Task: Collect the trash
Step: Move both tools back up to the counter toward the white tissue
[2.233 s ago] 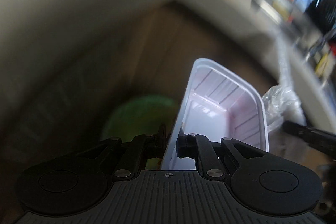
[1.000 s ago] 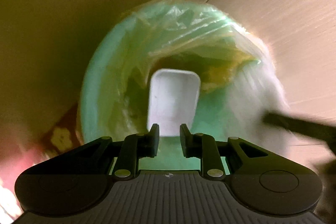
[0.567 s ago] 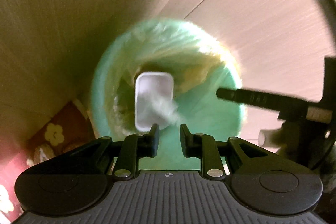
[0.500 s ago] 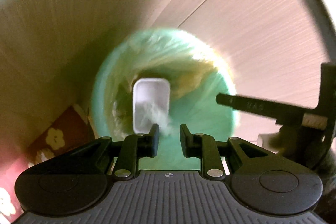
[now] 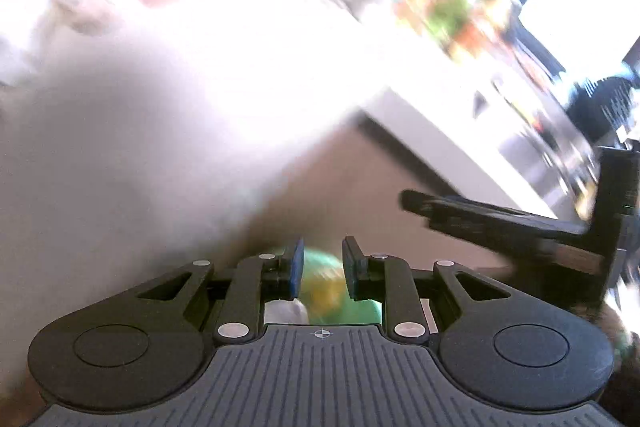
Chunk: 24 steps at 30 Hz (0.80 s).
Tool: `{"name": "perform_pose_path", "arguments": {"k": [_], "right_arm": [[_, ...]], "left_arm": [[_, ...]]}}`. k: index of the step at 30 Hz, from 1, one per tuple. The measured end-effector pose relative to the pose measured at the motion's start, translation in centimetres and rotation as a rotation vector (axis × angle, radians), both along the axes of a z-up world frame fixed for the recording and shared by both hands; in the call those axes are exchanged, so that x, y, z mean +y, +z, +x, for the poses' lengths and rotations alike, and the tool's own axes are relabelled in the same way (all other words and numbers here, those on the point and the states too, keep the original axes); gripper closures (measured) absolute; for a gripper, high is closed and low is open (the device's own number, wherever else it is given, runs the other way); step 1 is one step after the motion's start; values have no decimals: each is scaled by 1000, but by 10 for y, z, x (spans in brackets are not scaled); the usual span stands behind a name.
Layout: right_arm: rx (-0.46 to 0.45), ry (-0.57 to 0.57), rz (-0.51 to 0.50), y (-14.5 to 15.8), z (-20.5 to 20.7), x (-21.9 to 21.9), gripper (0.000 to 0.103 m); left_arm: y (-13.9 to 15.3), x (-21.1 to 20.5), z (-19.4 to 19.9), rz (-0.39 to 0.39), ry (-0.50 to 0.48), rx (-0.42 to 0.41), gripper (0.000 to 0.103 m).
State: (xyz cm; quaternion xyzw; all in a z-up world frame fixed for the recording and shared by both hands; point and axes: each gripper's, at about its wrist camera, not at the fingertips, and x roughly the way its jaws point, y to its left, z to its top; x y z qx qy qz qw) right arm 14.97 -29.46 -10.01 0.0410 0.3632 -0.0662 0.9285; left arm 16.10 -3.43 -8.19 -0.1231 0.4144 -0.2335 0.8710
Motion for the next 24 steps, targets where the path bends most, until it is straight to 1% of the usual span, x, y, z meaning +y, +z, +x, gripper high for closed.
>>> {"name": "perform_pose_path", "arguments": {"k": [3, 5, 6, 8, 11, 13, 16, 18, 20, 24], "right_arm": [[-83, 89, 16, 37, 12, 36, 45], [-112, 182, 27, 52, 24, 69, 43], [-114, 231, 34, 57, 31, 87, 42], [-106, 346, 60, 63, 46, 125, 41], [-84, 493, 75, 69, 69, 191, 41], [-75, 576, 39, 70, 80, 240, 41], [-86, 687, -12, 68, 94, 297, 39], [-85, 716, -40, 59, 106, 325, 39], [-62, 736, -65, 51, 117, 346, 39], [-2, 742, -121, 34, 135, 372, 39]], "left_arm": [[20, 49, 1, 14, 144, -17, 79], [24, 81, 1, 35, 231, -11, 79], [25, 97, -1, 50, 274, -5, 79], [18, 124, 1, 80, 340, 10, 79], [20, 166, -2, 91, 415, 20, 79], [22, 196, -7, 92, 445, 16, 79], [29, 231, -9, 91, 473, 0, 79], [28, 247, -12, 71, 488, -4, 79], [24, 256, -11, 41, 489, 3, 79], [18, 264, -9, 2, 490, 25, 79]]}}
